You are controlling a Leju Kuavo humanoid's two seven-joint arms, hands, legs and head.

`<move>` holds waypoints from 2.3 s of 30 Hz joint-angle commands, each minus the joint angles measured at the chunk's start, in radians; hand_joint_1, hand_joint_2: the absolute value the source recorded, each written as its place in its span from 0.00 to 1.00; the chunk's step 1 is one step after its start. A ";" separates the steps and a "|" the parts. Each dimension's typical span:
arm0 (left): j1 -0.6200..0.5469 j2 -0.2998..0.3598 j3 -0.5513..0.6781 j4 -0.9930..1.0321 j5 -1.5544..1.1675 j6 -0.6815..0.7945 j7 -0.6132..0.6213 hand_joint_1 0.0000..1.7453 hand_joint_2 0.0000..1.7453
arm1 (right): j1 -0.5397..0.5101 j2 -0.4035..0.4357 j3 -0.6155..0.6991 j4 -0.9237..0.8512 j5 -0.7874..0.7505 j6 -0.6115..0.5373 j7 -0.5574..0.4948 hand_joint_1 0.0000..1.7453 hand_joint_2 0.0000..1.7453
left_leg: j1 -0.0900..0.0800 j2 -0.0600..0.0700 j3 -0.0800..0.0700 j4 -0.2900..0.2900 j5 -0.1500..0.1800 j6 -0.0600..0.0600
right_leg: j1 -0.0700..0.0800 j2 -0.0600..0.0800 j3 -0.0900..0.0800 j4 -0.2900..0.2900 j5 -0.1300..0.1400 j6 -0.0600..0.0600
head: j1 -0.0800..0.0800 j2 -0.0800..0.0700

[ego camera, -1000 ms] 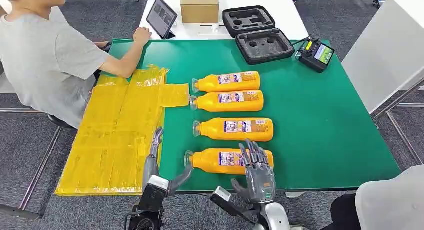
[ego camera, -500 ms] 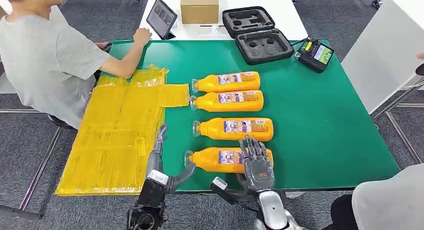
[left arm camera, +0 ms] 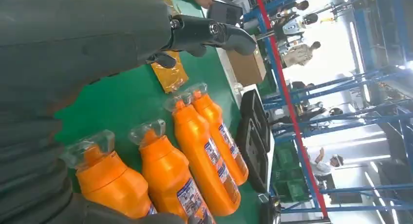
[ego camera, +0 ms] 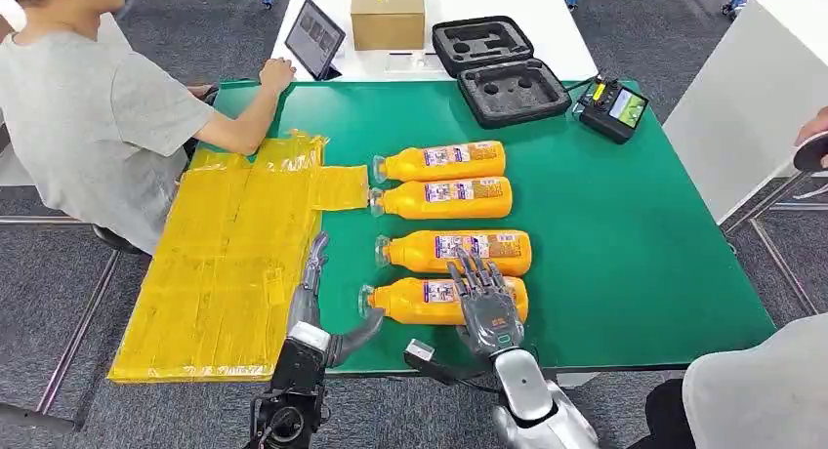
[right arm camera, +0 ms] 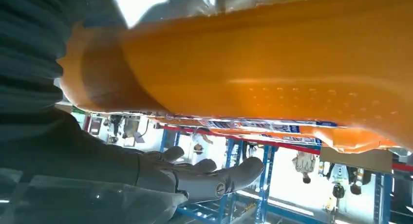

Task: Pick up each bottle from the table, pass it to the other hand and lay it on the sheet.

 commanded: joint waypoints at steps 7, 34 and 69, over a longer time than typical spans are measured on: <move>-0.045 -0.007 0.002 0.089 0.002 -0.005 0.004 0.00 1.00 | -0.051 0.008 -0.040 0.272 -0.128 0.194 -0.103 1.00 1.00 | 0.001 -0.003 0.005 -0.002 0.000 -0.001 | 0.000 -0.001 0.005 -0.002 0.000 -0.002 | 0.000 0.000; -0.059 0.000 -0.039 0.080 -0.015 -0.013 0.004 0.00 1.00 | 0.122 0.068 -0.167 -0.048 -0.794 0.350 -0.616 1.00 1.00 | 0.001 0.006 0.038 -0.001 -0.018 -0.001 | 0.001 0.008 0.025 -0.002 -0.012 -0.002 | 0.000 0.000; 0.000 -0.014 -0.032 0.034 0.369 -0.231 0.113 0.00 1.00 | 0.187 0.094 -0.101 -0.328 -1.321 0.089 -0.759 1.00 1.00 | 0.001 0.007 0.018 -0.002 -0.020 -0.002 | 0.001 0.012 0.017 -0.002 -0.014 -0.004 | 0.000 0.000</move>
